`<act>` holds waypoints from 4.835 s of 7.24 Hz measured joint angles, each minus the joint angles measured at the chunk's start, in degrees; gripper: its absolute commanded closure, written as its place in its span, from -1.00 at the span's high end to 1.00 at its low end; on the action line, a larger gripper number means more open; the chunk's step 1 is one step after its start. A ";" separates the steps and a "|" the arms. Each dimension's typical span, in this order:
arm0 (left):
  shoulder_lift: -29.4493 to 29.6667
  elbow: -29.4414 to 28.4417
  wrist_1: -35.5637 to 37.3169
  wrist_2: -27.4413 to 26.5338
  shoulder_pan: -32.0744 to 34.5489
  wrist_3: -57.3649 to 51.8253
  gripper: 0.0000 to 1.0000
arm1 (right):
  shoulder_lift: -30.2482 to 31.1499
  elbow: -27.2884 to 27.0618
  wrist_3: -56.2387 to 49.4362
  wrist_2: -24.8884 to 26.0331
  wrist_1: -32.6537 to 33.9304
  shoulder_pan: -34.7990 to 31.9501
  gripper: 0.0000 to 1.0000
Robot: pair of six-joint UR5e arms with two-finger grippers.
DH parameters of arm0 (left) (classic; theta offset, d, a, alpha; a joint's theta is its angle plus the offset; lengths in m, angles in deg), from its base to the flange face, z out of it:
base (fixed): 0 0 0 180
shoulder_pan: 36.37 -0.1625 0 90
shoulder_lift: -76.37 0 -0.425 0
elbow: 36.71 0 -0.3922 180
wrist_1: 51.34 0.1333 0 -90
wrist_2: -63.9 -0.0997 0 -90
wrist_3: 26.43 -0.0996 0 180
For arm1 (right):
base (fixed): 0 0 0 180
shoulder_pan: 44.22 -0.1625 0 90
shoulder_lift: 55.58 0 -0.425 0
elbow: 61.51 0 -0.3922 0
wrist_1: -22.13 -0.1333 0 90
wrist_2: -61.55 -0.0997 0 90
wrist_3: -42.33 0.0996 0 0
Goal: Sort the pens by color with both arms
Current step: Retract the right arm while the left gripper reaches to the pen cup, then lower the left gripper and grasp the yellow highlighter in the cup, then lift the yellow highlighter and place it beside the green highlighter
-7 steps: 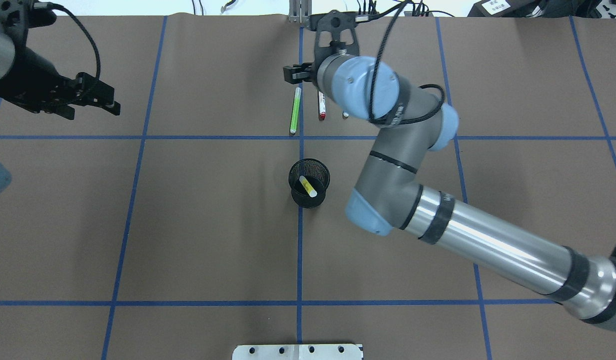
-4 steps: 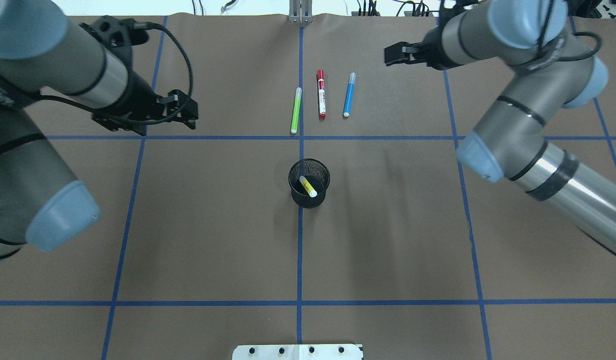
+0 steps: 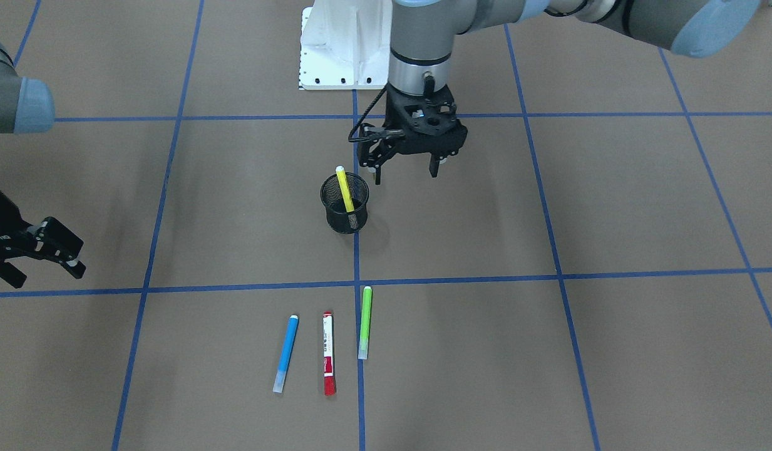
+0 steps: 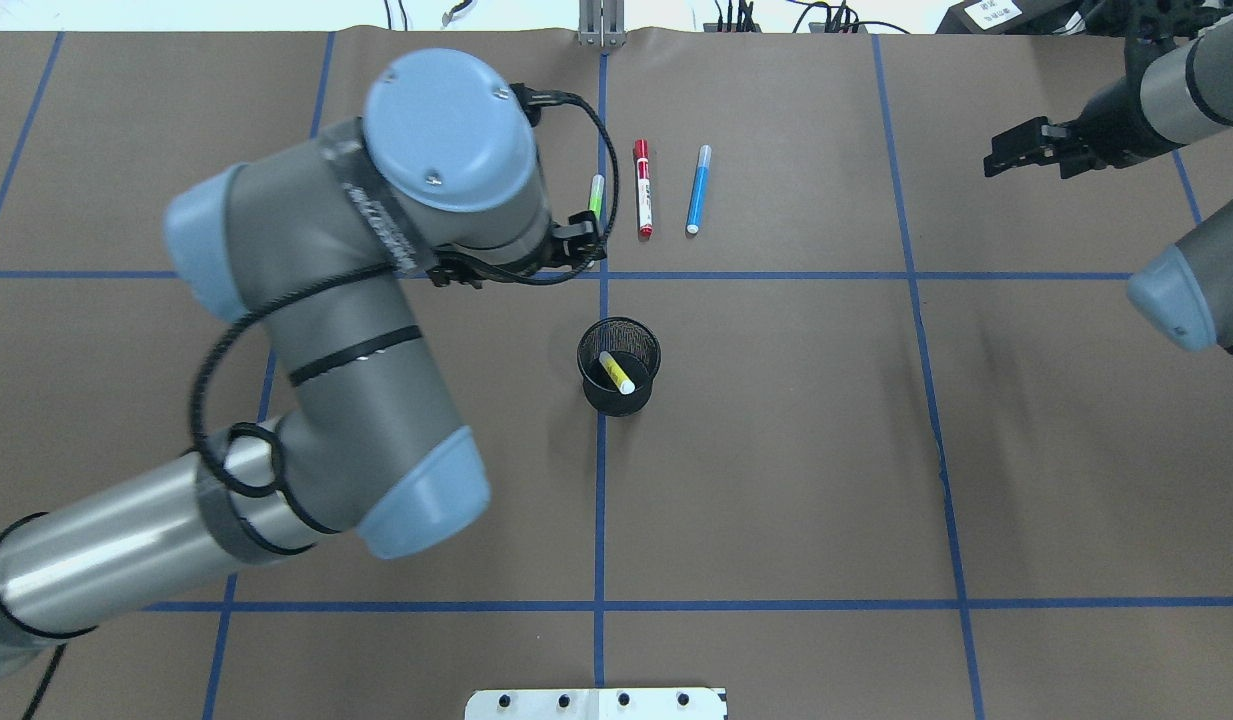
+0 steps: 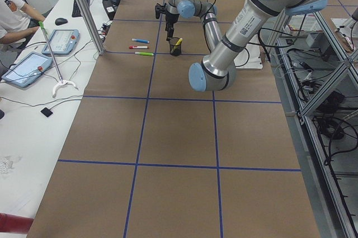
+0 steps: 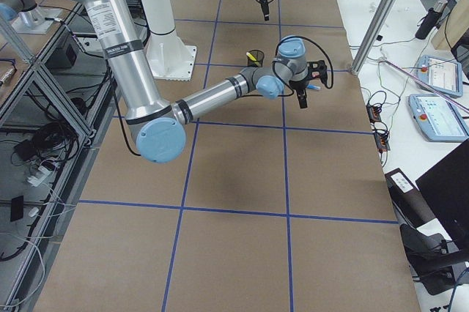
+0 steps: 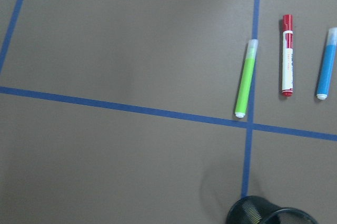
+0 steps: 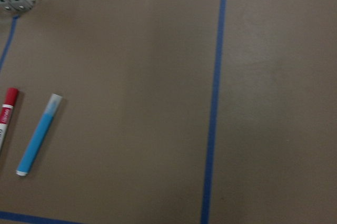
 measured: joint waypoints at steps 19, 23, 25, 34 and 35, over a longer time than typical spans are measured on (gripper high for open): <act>6.59 -12.01 0.55 -14.31 -12.49 9.32 0.05 | 1.13 1.25 -0.19 -0.12 -0.10 -0.61 0.97; 6.07 -11.76 0.53 -14.22 -12.50 9.39 -0.77 | 1.10 1.14 -0.06 -0.19 -0.10 -0.61 0.97; 6.04 -11.71 0.60 -14.08 -12.50 9.40 -1.00 | 1.01 1.13 -0.01 -0.20 -0.10 -0.61 0.97; 5.29 0.28 1.43 -13.44 -6.11 8.98 -1.00 | -1.15 1.96 1.91 -0.28 -0.09 -0.61 0.97; 3.93 1.14 0.86 -13.61 -4.45 8.77 -1.00 | -1.34 1.96 2.45 -0.29 -0.10 -0.61 0.97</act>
